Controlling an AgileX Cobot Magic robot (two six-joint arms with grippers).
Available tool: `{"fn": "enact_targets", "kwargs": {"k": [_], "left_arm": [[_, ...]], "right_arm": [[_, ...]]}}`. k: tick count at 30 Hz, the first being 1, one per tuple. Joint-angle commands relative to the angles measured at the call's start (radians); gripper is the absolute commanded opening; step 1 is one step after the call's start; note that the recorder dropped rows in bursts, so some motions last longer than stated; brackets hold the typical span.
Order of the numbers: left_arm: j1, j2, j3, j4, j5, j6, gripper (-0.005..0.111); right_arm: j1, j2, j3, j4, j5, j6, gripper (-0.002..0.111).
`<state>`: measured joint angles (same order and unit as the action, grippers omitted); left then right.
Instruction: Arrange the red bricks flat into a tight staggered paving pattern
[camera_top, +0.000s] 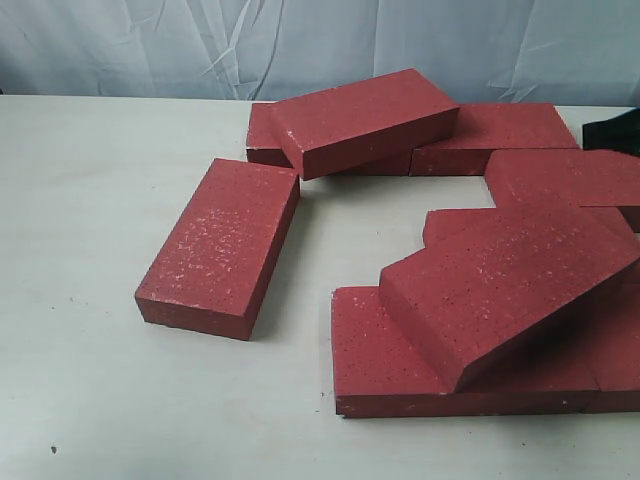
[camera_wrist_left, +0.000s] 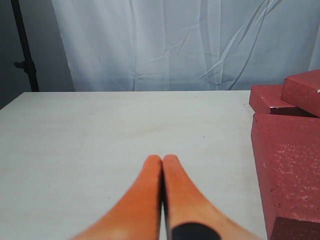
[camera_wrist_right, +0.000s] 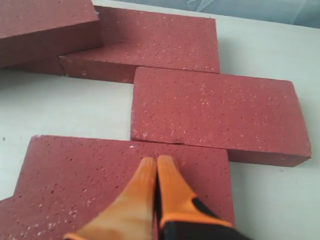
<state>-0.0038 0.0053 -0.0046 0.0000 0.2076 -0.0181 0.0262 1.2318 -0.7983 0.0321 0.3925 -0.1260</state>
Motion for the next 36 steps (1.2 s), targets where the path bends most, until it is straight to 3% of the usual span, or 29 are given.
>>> {"fn": "enact_targets", "kwargs": {"k": [1, 8, 17, 22, 30, 36], "left_arm": [[-0.009, -0.005, 0.005, 0.000, -0.005, -0.002, 0.000], [-0.009, -0.005, 0.005, 0.000, -0.005, -0.002, 0.000], [-0.009, -0.005, 0.005, 0.000, -0.005, -0.002, 0.000], [-0.009, -0.005, 0.005, 0.000, -0.005, -0.002, 0.000], [-0.009, -0.005, 0.005, 0.000, -0.005, -0.002, 0.000], [-0.009, -0.005, 0.005, 0.000, -0.005, -0.002, 0.000]], "right_arm": [[0.046, 0.000, -0.006, 0.004, 0.033, -0.008, -0.001], [0.043, 0.032, -0.050, -0.026, 0.150, 0.055, -0.001], [0.043, 0.261, -0.255, -0.032, 0.422, 0.055, -0.001], [0.043, 0.341, -0.278, -0.081, 0.421, 0.087, -0.001], [0.035, 0.367, -0.278, -0.442, 0.406, 0.399, -0.001], [-0.082, 0.382, -0.278, -0.363, 0.390, 0.403, -0.001]]}}
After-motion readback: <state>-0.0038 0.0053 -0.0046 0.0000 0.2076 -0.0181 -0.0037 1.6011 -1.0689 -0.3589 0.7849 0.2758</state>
